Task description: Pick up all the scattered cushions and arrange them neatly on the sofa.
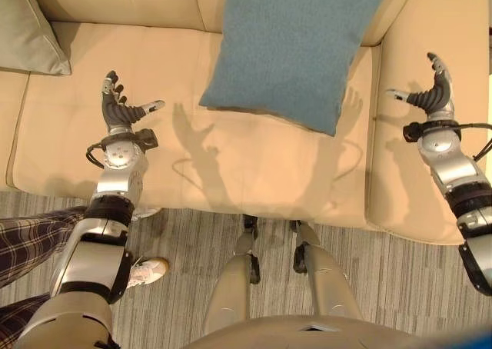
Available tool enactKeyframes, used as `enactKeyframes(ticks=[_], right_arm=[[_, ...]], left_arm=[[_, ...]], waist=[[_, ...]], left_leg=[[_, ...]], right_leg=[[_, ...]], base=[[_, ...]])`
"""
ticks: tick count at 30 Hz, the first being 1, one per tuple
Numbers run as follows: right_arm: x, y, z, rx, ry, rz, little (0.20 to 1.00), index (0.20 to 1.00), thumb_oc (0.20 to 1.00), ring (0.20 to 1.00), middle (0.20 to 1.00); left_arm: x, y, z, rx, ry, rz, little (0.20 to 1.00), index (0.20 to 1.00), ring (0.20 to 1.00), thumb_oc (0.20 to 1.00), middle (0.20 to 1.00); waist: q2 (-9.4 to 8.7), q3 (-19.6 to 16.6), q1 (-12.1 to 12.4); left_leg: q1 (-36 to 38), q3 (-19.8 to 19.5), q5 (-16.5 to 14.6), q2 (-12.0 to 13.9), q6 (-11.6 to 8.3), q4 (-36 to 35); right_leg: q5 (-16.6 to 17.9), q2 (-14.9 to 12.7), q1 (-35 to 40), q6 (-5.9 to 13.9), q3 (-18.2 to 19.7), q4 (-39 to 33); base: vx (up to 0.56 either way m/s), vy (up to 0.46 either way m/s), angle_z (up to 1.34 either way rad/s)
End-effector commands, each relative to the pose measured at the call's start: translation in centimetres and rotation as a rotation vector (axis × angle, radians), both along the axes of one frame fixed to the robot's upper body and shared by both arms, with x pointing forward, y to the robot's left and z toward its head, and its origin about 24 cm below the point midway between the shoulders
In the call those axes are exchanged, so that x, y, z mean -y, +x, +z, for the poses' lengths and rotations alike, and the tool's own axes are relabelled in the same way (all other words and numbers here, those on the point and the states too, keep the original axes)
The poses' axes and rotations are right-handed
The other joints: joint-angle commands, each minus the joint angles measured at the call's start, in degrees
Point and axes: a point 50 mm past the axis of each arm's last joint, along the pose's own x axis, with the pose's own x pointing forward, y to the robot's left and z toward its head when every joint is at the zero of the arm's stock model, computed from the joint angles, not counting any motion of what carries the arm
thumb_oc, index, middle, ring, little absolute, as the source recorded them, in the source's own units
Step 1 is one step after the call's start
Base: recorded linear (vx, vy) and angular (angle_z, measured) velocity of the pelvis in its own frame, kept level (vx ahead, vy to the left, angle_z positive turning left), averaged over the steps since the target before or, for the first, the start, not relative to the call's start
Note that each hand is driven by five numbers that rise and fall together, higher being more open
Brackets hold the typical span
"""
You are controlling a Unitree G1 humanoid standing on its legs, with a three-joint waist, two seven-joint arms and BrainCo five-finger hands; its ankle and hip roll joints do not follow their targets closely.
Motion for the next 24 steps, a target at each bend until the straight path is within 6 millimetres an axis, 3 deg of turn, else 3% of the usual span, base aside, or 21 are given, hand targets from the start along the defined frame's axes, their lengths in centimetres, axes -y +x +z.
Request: enactKeyframes(ticks=[1,5,8,9,10,12,14,15,18,24], right_arm=[[-0.6,0.4,-3.9,-0.171,-0.079,0.027,1.0,1.0,1.0,1.0,1.0],[-0.1,-5.3,-11.8,-0.482,-0.12,0.053,1.0,1.0,1.0,1.0,1.0],[-0.4,-6.9,-14.3,-0.586,-0.091,0.054,1.0,1.0,1.0,1.0,1.0],[-0.7,-8.1,-16.0,-0.65,-0.059,0.051,1.0,1.0,1.0,1.0,1.0],[-0.7,-8.1,-16.0,-0.65,-0.059,0.052,1.0,1.0,1.0,1.0,1.0],[-1.1,-10.0,-18.8,-0.766,-0.005,0.036,1.0,1.0,1.0,1.0,1.0],[-1.3,-11.2,-20.3,-0.838,0.027,0.016,1.0,1.0,1.0,1.0,1.0],[-1.3,-12.6,-21.8,-0.912,0.064,-0.013,1.0,1.0,1.0,1.0,1.0],[-1.4,-15.2,-24.0,-1.041,0.108,-0.055,1.0,1.0,1.0,1.0,1.0],[-1.7,-19.1,-26.2,-1.198,0.166,-0.117,1.0,1.0,1.0,1.0,1.0]], left_arm=[[1.2,0.3,-3.5,-0.126,0.063,-0.034,1.0,1.0,1.0,1.0,1.0],[1.6,-7.3,-13.2,-0.487,-0.021,-0.098,1.0,1.0,1.0,1.0,1.0],[2.0,-10.0,-16.7,-0.653,-0.039,-0.093,1.0,1.0,1.0,1.0,1.0],[2.2,-12.1,-19.0,-0.774,-0.063,-0.073,1.0,1.0,1.0,1.0,1.0],[2.2,-12.1,-19.0,-0.773,-0.063,-0.073,1.0,1.0,1.0,1.0,1.0],[2.3,-15.5,-22.2,-0.977,-0.078,-0.035,1.0,1.0,1.0,1.0,1.0],[2.3,-17.2,-23.6,-1.08,-0.086,-0.017,1.0,1.0,1.0,1.0,1.0],[2.3,-19.1,-24.7,-1.184,-0.078,-0.007,1.0,1.0,1.0,1.0,1.0],[2.0,-22.1,-25.8,-1.321,-0.082,0.016,1.0,1.0,1.0,1.0,1.0],[1.9,-23.8,-26.2,-1.382,-0.088,0.032,1.0,1.0,1.0,1.0,1.0]], waist=[[-2.83,-5.8,0.7],[-2.65,-6.4,0.8],[-2.6,-6.6,1.0],[-2.68,-6.8,1.0],[-2.67,-6.6,1.0],[-2.87,-6.8,1.2],[-3.03,-7.1,1.2],[-3.16,-7.4,1.3],[-3.45,-7.9,1.5],[-3.78,-7.7,2.1]], left_leg=[[3.2,0.8,-1.3,1.6,-4.73,0.2],[11.1,2.1,-3.0,2.5,-3.61,0.2],[14.0,2.7,-3.4,3.1,-3.37,0.2],[15.6,3.0,-3.7,3.2,-3.2,0.2],[15.8,3.0,-3.7,3.2,-3.21,0.2],[18.2,3.4,-4.2,3.2,-3.08,0.2],[19.7,3.7,-4.6,3.3,-3.0,0.2],[20.9,4.1,-4.9,3.3,-2.98,0.2],[23.4,4.9,-5.7,3.4,-2.87,0.2],[26.9,5.4,-7.0,3.6,-2.53,0.2]], right_leg=[[-0.7,-3.6,6.2,8.9,-0.9,-3.0],[-2.5,-4.0,14.2,8.43,-1.6,-3.0],[-3.3,-4.2,17.1,8.14,-1.9,-3.0],[-3.7,-4.1,18.8,7.98,-2.1,-3.0],[-3.8,-4.1,19.0,7.99,-2.1,-3.0],[-4.4,-3.7,21.4,7.68,-2.1,-3.0],[-4.8,-3.5,22.8,7.56,-2.2,-3.0],[-5.0,-3.4,24.1,7.41,-2.2,-3.0],[-5.6,-3.2,26.5,7.29,-2.4,-3.0],[-6.5,-3.0,30.1,7.17,-2.7,-3.0]], base=[[0.03,-0.011,0.04],[0.04,0.003,-0.02],[0.02,0.007,0.01],[0.0,0.0,0.0],[0.0,0.0,0.0],[0.0,0.011,-0.06],[0.0,0.005,-0.02],[0.0,0.0,0.0],[0.01,0.001,-0.01],[0.04,-0.002,-0.02]])
